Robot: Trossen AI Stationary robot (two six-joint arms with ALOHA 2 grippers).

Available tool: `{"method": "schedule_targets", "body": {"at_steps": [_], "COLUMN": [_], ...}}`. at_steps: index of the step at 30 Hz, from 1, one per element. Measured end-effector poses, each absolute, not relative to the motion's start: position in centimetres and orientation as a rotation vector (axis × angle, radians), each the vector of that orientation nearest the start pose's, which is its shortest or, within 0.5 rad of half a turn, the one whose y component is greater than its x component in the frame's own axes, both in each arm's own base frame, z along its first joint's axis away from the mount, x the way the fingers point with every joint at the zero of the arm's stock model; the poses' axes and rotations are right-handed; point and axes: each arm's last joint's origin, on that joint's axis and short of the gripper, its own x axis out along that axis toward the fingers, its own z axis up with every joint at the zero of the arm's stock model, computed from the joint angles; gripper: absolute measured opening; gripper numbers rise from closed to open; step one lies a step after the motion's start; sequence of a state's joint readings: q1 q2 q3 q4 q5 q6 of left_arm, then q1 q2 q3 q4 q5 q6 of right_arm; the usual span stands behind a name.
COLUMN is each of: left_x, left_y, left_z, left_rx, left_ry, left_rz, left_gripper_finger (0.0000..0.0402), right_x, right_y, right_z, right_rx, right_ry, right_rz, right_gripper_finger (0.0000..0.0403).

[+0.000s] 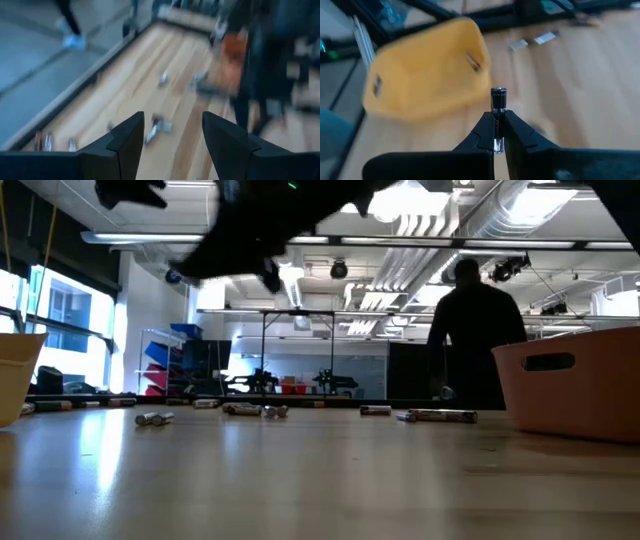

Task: Sort batteries
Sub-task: Put the silver battery into the yellow bin, then move the yellow bin to the center of the table

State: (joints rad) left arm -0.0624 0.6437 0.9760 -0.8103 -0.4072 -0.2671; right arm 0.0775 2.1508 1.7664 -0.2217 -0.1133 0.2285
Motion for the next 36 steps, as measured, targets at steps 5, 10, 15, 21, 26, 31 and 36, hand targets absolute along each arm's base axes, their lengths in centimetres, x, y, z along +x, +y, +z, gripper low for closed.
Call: {"method": "schedule_targets", "body": {"at_steps": [5,10,15,21,26,31,36], "left_x": [9.5,8.5,8.0,7.9,7.9,7.9,8.2], "left_y": [0.6,0.6,0.6,0.6,0.6,0.6,0.6], "left_z": [37.4,37.3,37.0,36.8,36.7,36.7,36.5], "left_rx": [-0.170,-0.170,-0.166,-0.162,-0.141,-0.139,-0.179], "left_ry": [0.212,0.219,0.247,0.263,0.282,0.282,0.295], "left_rz": [0.375,0.350,0.337,0.339,0.338,0.350,0.371], "left_gripper_finger": [0.0190,0.0190,0.0190,0.0190,0.0190,0.0190,0.0190], "right_x": [53.9,56.5,57.7,57.6,57.7,57.8,57.5], "right_y": [7.3,8.3,8.6,8.7,8.7,8.3,6.8], "right_z": [22.2,21.6,19.1,17.4,17.6,18.0,19.2], "right_rx": [0.318,0.337,0.396,0.338,0.286,0.266,0.255], "right_ry": [0.570,0.531,0.507,0.515,0.477,0.468,0.563], "right_rz": [0.118,0.128,0.228,0.162,0.157,0.189,0.217], "right_gripper_finger": [0.0001,0.0001,0.0003,0.0051,0.0144,0.0224,0.0243]}}
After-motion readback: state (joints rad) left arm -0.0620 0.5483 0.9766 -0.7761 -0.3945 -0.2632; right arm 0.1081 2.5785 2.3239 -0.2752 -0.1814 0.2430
